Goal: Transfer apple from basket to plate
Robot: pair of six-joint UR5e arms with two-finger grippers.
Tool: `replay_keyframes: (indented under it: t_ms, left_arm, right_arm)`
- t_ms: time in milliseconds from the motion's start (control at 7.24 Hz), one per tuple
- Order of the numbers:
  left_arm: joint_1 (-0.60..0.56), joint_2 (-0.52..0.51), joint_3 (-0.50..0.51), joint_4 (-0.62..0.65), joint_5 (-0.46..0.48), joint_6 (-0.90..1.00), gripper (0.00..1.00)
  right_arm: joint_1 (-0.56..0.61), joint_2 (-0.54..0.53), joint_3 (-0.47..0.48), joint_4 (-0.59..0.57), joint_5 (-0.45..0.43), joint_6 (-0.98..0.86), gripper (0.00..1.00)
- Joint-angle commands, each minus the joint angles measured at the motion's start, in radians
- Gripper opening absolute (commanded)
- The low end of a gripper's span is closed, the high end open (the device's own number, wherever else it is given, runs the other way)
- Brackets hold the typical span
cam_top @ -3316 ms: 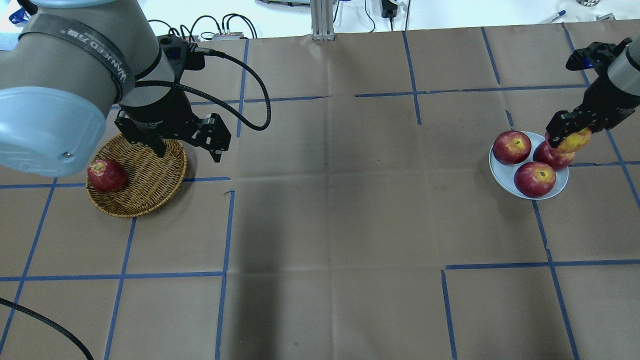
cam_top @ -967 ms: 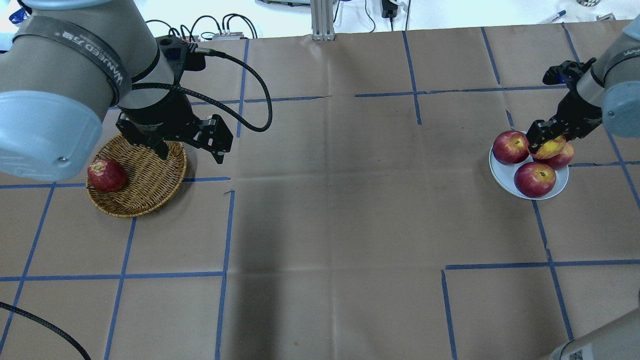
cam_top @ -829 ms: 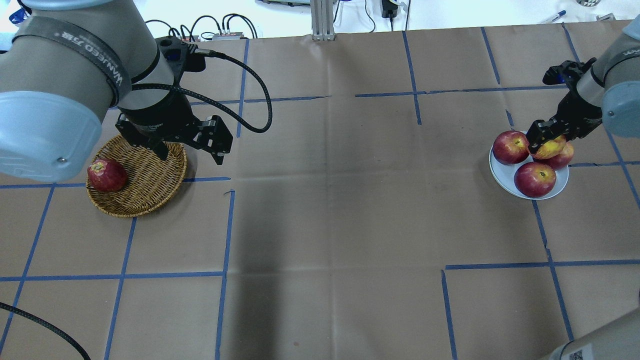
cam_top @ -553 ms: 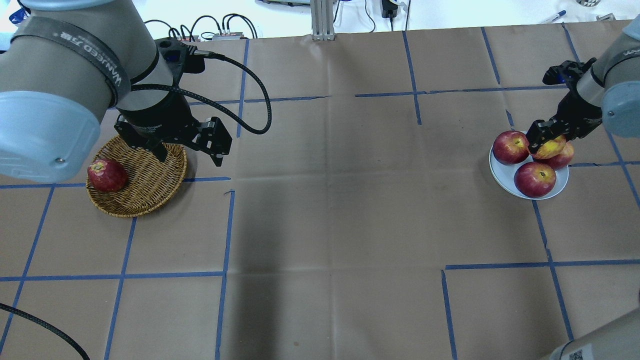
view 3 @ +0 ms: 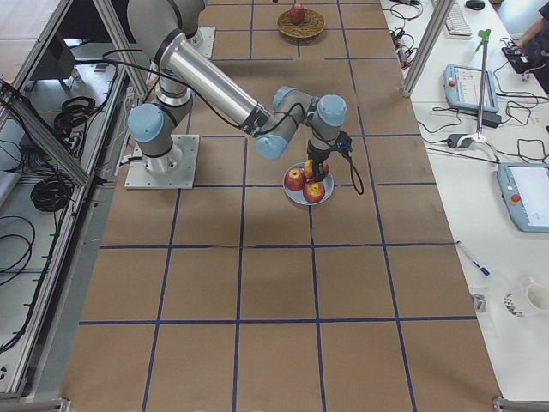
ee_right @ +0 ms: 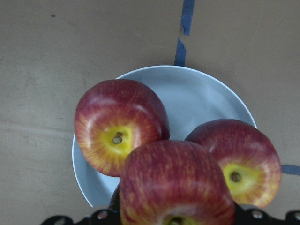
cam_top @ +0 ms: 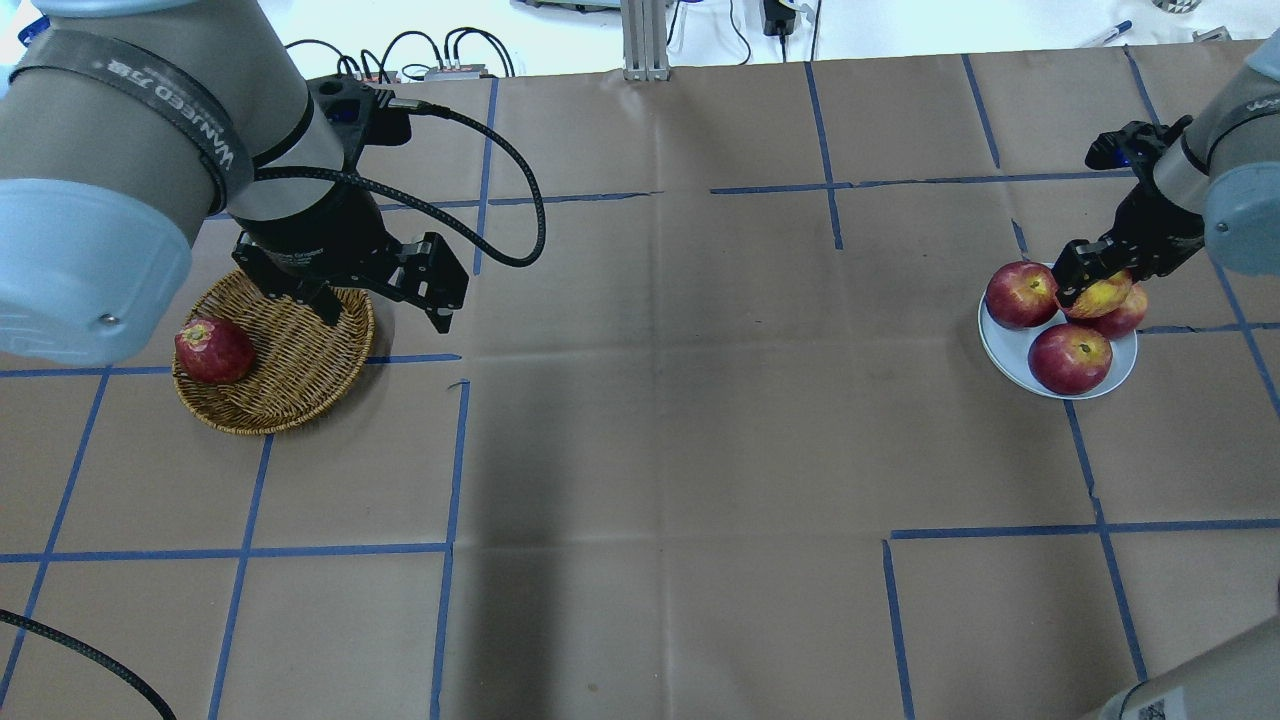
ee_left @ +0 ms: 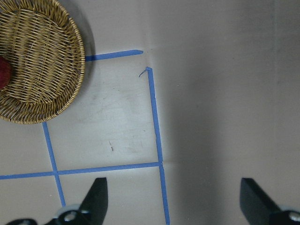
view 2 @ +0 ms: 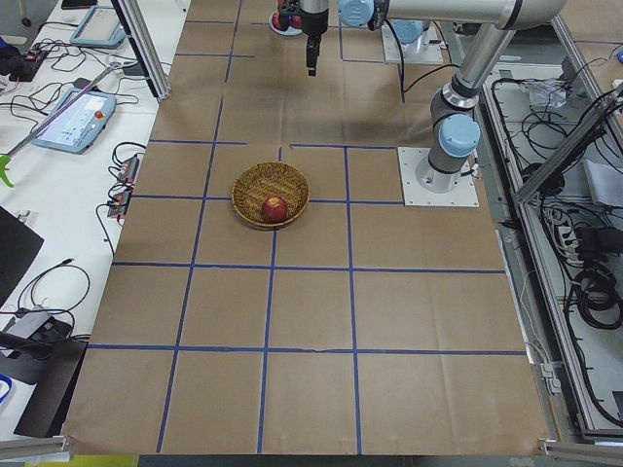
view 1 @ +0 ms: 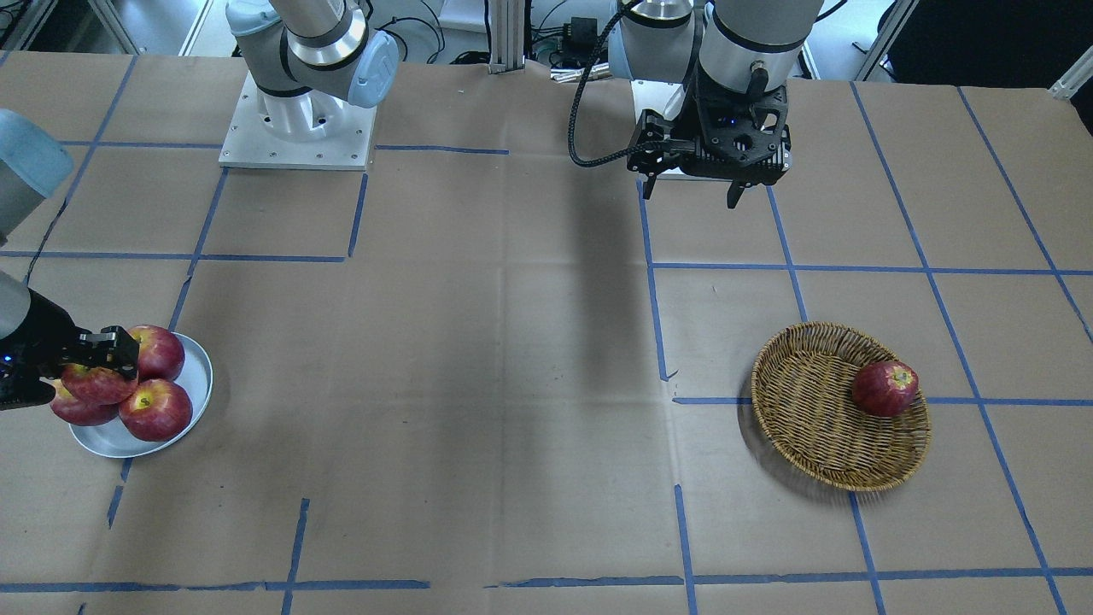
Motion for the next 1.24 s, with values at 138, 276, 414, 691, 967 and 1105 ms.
replay_keyframes:
  t_ms: [138,276,414,691,967,1105]
  left_arm:
    - [0.007,0.019,-0.005,-0.004,-0.041,0.002,0.99]
    - [0.004,0.021,-0.019,-0.019,-0.039,-0.002,0.99]
    - [0.007,0.023,-0.048,-0.006,-0.042,-0.002,0.99]
    - [0.007,0.049,-0.066,-0.012,-0.039,-0.002,0.99]
    - [0.007,0.088,-0.118,-0.003,-0.044,-0.001,0.99]
    - [0.008,0.105,-0.143,0.002,-0.046,-0.004,0.99]
  right_arm:
    - [0.016,-0.075,-0.007,0.041,-0.007,0.002,1.00]
    - [0.016,-0.075,-0.007,0.041,-0.007,0.002,1.00]
    - [0.016,-0.075,-0.007,0.041,-0.007,0.002,1.00]
    - [0.016,-0.075,-0.007,0.041,-0.007,0.002,1.00]
    - [0.016,-0.075,-0.007,0.041,-0.007,0.002,1.00]
    - [0.142,-0.199,-0.080,0.222,-0.016,0.144,1.00]
